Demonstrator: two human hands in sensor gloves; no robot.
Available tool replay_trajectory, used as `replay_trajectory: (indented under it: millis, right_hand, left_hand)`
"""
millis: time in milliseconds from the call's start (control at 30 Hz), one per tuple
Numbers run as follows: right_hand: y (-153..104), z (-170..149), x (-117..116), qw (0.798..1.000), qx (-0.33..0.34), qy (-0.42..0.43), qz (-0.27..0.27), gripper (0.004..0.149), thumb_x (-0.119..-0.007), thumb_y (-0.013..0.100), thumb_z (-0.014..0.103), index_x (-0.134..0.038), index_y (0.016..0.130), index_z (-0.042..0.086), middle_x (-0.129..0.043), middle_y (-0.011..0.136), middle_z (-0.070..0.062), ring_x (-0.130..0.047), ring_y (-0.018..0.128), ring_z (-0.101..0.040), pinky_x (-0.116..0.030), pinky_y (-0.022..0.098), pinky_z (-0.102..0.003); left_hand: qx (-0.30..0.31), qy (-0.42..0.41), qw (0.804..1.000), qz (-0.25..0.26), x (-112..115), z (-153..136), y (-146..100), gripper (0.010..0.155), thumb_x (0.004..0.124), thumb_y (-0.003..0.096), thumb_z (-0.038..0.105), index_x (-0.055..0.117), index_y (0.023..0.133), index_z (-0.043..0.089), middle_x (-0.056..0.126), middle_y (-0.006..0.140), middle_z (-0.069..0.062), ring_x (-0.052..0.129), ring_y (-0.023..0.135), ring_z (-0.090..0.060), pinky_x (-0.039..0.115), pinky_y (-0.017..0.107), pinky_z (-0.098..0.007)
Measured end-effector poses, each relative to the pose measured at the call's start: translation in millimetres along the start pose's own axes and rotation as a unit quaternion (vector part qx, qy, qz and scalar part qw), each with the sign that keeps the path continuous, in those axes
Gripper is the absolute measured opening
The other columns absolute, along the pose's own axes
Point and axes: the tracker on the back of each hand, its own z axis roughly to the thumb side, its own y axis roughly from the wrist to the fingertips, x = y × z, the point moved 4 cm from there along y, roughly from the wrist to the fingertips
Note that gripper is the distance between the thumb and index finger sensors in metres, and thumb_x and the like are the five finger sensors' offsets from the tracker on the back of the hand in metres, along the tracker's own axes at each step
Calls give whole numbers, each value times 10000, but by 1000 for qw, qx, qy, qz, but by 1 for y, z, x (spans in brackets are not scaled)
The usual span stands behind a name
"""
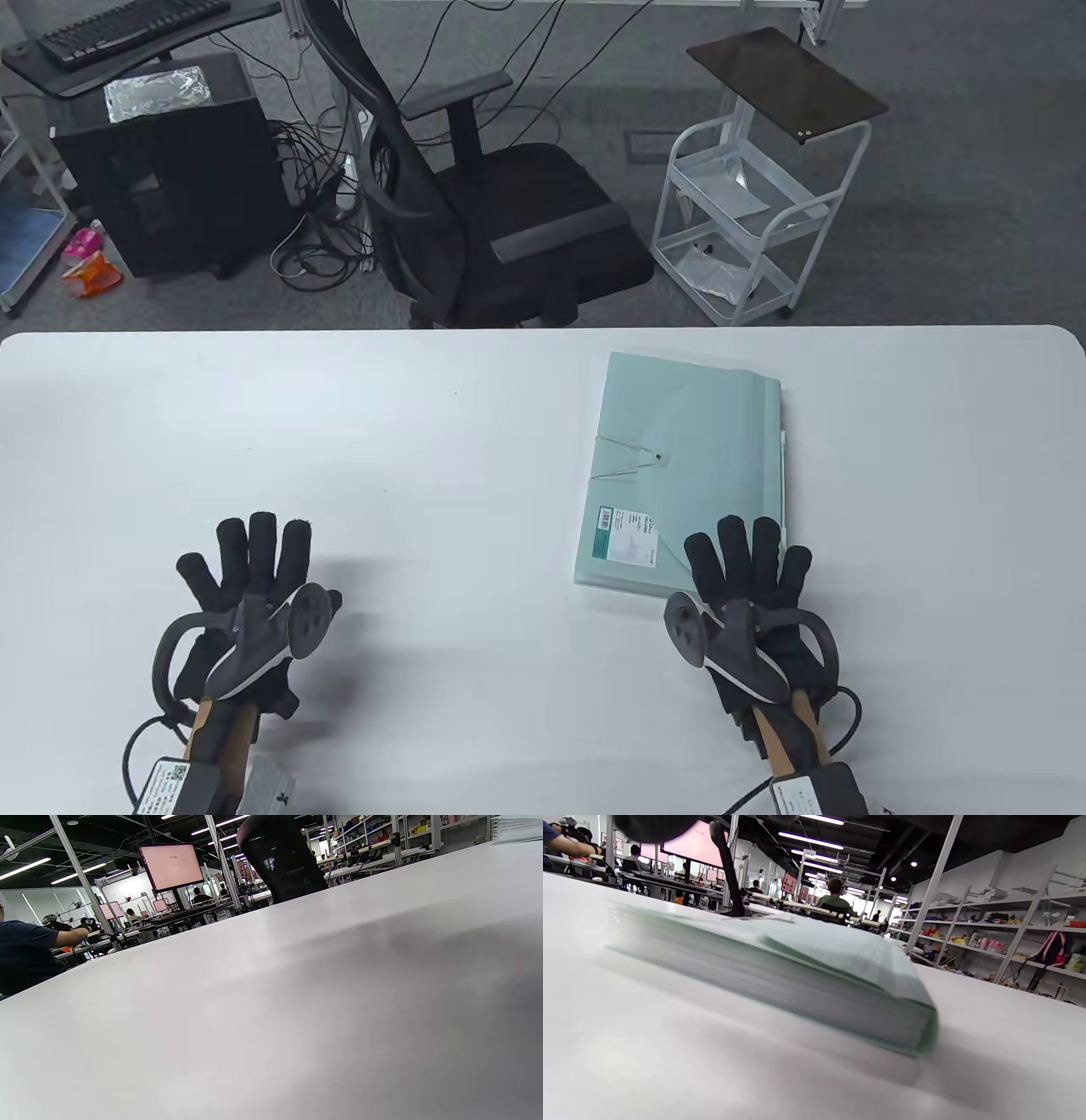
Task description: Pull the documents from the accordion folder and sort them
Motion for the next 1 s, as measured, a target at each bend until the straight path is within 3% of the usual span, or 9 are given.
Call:
replay_trajectory:
  millis: [467, 567, 700, 833, 900, 1000]
  right_hand:
    - [8, -10, -6, 999, -12, 38, 24, 817, -562, 417, 602, -234, 1055, 211, -235, 1151, -197, -210, 1017, -554, -270, 713, -729]
    - [20, -18, 6, 999, -17, 46, 22, 827, -570, 415, 594, -217, 1055, 206, -222, 1154, -192, -205, 1029, -539, -265, 728, -724]
    - [48, -52, 47, 998, -57, 37, 3, 846, -571, 414, 591, -187, 1054, 193, -203, 1156, -186, -197, 1038, -528, -268, 744, -715]
    - [76, -92, 78, 988, -112, 102, -13, 871, -572, 419, 587, -143, 1052, 170, -176, 1154, -186, -180, 1044, -522, -260, 756, -709]
    - [88, -105, 75, 981, -129, 144, -2, 888, -574, 421, 587, -115, 1047, 157, -161, 1150, -194, -179, 1044, -523, -263, 759, -708]
    - [107, -120, 45, 966, -166, 191, 47, 922, -581, 420, 590, -67, 1032, 130, -115, 1142, -207, -189, 1041, -529, -279, 761, -702]
  left_hand:
    - [4, -9, 1000, 11, 1, 0, 1, 871, 384, 584, 684, -19, 1178, 191, -12, 1236, -175, 61, 1141, -503, 200, 736, -771]
    - [6, -11, 1000, 10, 3, 2, 0, 869, 385, 584, 682, -10, 1179, 187, 0, 1237, -178, 73, 1141, -506, 206, 736, -767]
    - [8, -7, 1000, 11, 3, 5, 0, 869, 386, 584, 681, -11, 1178, 185, 1, 1236, -179, 73, 1141, -505, 207, 737, -766]
    - [8, -5, 1000, 12, 3, 4, 0, 869, 387, 585, 679, -9, 1178, 182, 3, 1236, -181, 80, 1141, -505, 209, 738, -763]
    - [6, -7, 1000, 11, 4, 3, 0, 868, 387, 585, 679, -7, 1179, 183, 3, 1236, -182, 79, 1142, -505, 208, 739, -763]
    - [2, 1, 1000, 8, 6, 2, 0, 870, 387, 585, 679, -6, 1178, 179, 7, 1236, -180, 84, 1141, -505, 211, 738, -762]
